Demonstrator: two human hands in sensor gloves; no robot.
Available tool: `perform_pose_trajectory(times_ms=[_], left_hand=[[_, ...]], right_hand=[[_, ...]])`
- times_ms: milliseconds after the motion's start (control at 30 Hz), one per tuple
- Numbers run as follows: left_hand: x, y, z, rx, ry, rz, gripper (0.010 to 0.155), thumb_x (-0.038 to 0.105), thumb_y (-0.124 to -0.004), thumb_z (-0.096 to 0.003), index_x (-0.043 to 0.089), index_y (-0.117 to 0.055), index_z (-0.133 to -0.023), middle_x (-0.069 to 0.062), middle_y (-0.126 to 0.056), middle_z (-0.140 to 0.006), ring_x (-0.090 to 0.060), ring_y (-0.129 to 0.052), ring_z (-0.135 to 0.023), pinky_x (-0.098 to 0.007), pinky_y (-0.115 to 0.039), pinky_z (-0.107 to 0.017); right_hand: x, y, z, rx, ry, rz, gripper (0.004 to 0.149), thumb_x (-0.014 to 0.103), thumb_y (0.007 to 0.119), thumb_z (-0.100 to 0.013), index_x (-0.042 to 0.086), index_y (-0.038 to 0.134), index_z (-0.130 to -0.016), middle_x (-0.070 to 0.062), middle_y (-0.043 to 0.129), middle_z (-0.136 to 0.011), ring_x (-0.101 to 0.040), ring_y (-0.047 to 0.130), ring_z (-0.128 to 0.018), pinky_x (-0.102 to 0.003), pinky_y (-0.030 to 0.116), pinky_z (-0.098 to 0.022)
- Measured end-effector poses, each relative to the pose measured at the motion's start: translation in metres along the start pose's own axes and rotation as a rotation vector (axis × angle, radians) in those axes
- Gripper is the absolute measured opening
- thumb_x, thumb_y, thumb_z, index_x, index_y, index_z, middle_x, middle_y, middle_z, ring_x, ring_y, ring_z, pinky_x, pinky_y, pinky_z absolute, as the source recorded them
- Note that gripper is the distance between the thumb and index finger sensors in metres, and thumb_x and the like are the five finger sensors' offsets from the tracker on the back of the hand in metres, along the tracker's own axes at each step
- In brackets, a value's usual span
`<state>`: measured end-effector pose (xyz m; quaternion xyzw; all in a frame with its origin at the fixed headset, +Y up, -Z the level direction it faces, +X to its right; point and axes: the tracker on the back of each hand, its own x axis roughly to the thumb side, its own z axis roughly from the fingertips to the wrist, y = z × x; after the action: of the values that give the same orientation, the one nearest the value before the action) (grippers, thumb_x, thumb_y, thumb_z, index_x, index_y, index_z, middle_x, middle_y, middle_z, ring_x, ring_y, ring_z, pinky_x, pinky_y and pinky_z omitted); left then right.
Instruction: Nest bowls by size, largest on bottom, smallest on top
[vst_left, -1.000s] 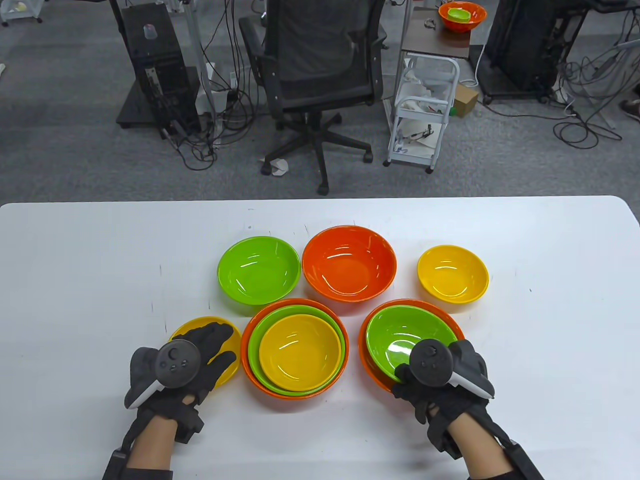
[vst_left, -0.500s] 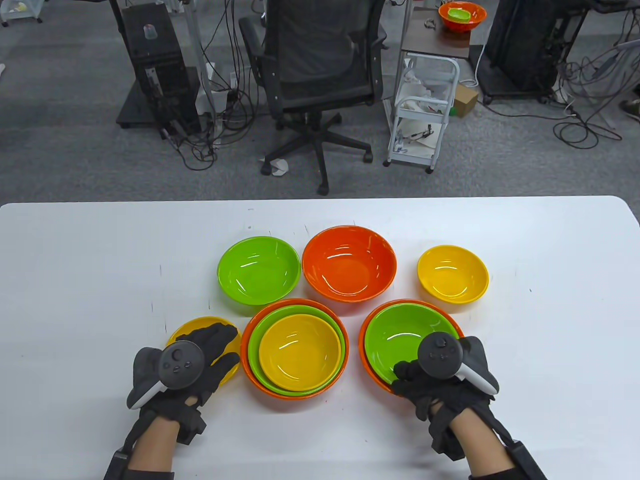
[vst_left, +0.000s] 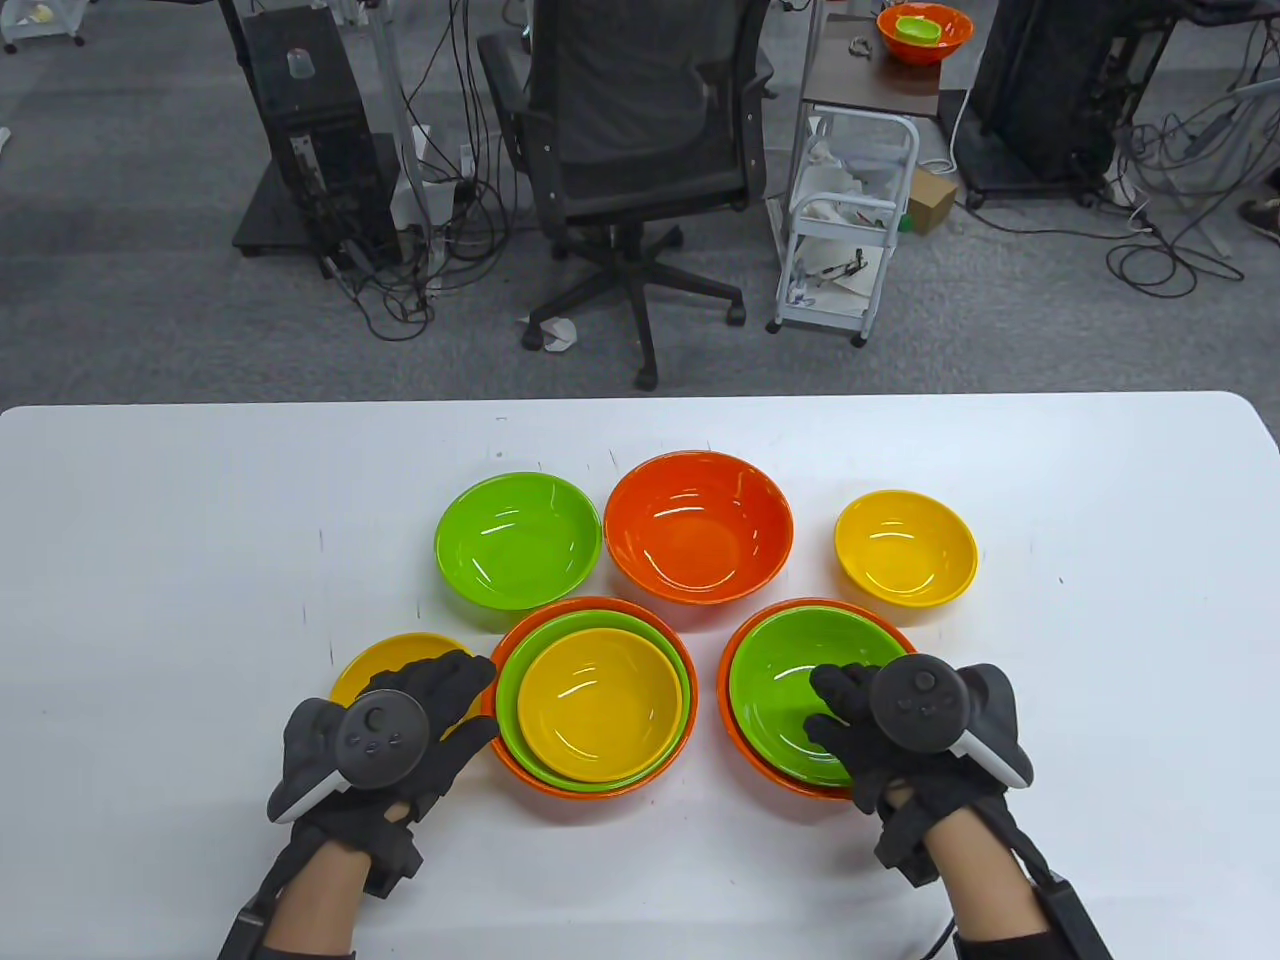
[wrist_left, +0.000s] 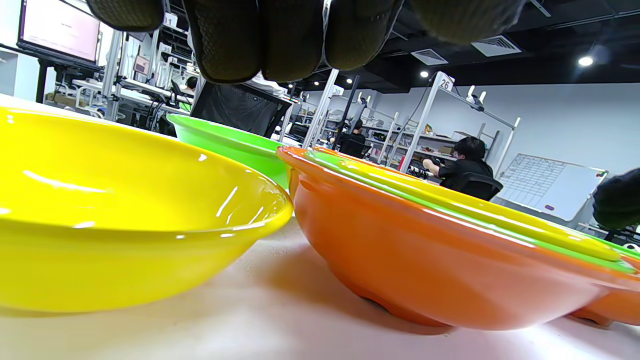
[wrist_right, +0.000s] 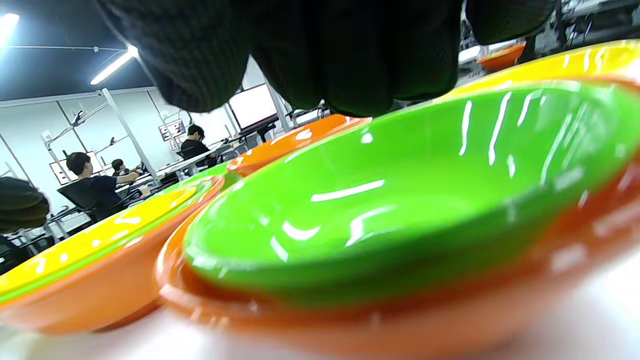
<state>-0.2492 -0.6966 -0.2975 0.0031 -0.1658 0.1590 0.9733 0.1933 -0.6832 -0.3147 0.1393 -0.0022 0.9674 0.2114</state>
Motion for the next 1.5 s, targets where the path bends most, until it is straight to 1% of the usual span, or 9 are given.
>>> perform_pose_trajectory(times_ms=[233,333,500,567,733,833,1100,1233,1500], left_hand=[[-0.001,0.001,0.0,0.001,-0.006,0.015,0.065,0.056,-0.066,-0.0493,0.029,-0.063,-0.108,-0.007,-0.068,-0.113,-0.038,-0.071,-0.105,-0.067,-0.056,-0.076],[-0.002,0.001,0.0,0.002,-0.009,0.022,0.065,0.056,-0.066,-0.0493,0.029,-0.063,-0.108,-0.007,-0.068,-0.113,-0.038,-0.072,-0.105,-0.066,-0.056,-0.076],[-0.004,0.002,0.0,0.014,-0.005,0.027,0.065,0.056,-0.066,-0.0492,0.029,-0.063,-0.108,-0.007,-0.069,-0.113,-0.038,-0.072,-0.105,-0.066,-0.056,-0.076],[-0.006,0.001,0.0,0.013,0.0,0.029,0.065,0.056,-0.066,-0.0493,0.029,-0.063,-0.108,-0.006,-0.069,-0.113,-0.038,-0.072,-0.105,-0.066,-0.056,-0.076],[-0.013,-0.002,-0.002,-0.003,0.023,0.034,0.065,0.056,-0.066,-0.0493,0.029,-0.063,-0.108,-0.007,-0.069,-0.113,-0.038,-0.072,-0.105,-0.066,-0.056,-0.076],[-0.016,-0.003,-0.002,-0.006,0.034,0.035,0.065,0.056,-0.066,-0.0493,0.029,-0.063,-0.108,-0.007,-0.069,-0.113,-0.038,-0.072,-0.105,-0.066,-0.056,-0.076],[-0.019,-0.003,-0.003,-0.013,0.054,0.035,0.065,0.056,-0.066,-0.0494,0.029,-0.063,-0.108,-0.007,-0.069,-0.113,-0.038,-0.072,-0.105,-0.066,-0.056,-0.076],[-0.018,-0.003,-0.003,-0.018,0.058,0.034,0.065,0.056,-0.066,-0.0495,0.029,-0.063,-0.108,-0.007,-0.069,-0.113,-0.038,-0.072,-0.105,-0.066,-0.056,-0.076],[-0.017,-0.004,-0.004,-0.023,0.058,0.029,0.065,0.056,-0.066,-0.0494,0.029,-0.063,-0.108,-0.007,-0.069,-0.113,-0.038,-0.072,-0.105,-0.066,-0.056,-0.076]], right_hand=[[-0.02,-0.025,-0.013,-0.111,0.089,0.085,0.057,0.03,0.084,-0.047,0.004,0.075,-0.098,-0.025,0.076,-0.098,-0.055,0.067,-0.091,-0.071,0.051,-0.066],[-0.031,-0.031,-0.024,-0.11,0.155,0.124,0.056,0.028,0.084,-0.047,0.005,0.074,-0.098,-0.024,0.075,-0.099,-0.055,0.067,-0.091,-0.071,0.051,-0.067],[-0.054,-0.033,-0.051,-0.008,0.263,0.181,0.059,0.027,0.085,-0.047,0.007,0.07,-0.101,-0.023,0.07,-0.102,-0.054,0.063,-0.093,-0.069,0.048,-0.069],[-0.064,-0.032,-0.063,0.065,0.291,0.204,0.06,0.025,0.085,-0.047,0.008,0.068,-0.102,-0.022,0.065,-0.105,-0.053,0.057,-0.097,-0.068,0.045,-0.07],[-0.081,-0.025,-0.083,0.169,0.367,0.274,0.066,0.027,0.086,-0.047,0.012,0.06,-0.106,-0.021,0.054,-0.111,-0.052,0.045,-0.102,-0.066,0.035,-0.073],[-0.089,-0.019,-0.092,0.231,0.373,0.317,0.068,0.025,0.087,-0.046,0.014,0.057,-0.107,-0.018,0.048,-0.113,-0.05,0.035,-0.105,-0.065,0.028,-0.073],[-0.1,-0.013,-0.101,0.315,0.38,0.332,0.071,0.022,0.088,-0.046,0.017,0.053,-0.108,-0.016,0.042,-0.115,-0.048,0.028,-0.107,-0.063,0.022,-0.073],[-0.104,-0.007,-0.105,0.37,0.383,0.346,0.07,0.022,0.087,-0.046,0.017,0.053,-0.108,-0.015,0.042,-0.115,-0.048,0.028,-0.107,-0.063,0.022,-0.074],[-0.109,0.004,-0.114,0.405,0.371,0.375,0.067,0.02,0.087,-0.047,0.016,0.057,-0.107,-0.016,0.046,-0.114,-0.047,0.03,-0.107,-0.062,0.022,-0.074]])
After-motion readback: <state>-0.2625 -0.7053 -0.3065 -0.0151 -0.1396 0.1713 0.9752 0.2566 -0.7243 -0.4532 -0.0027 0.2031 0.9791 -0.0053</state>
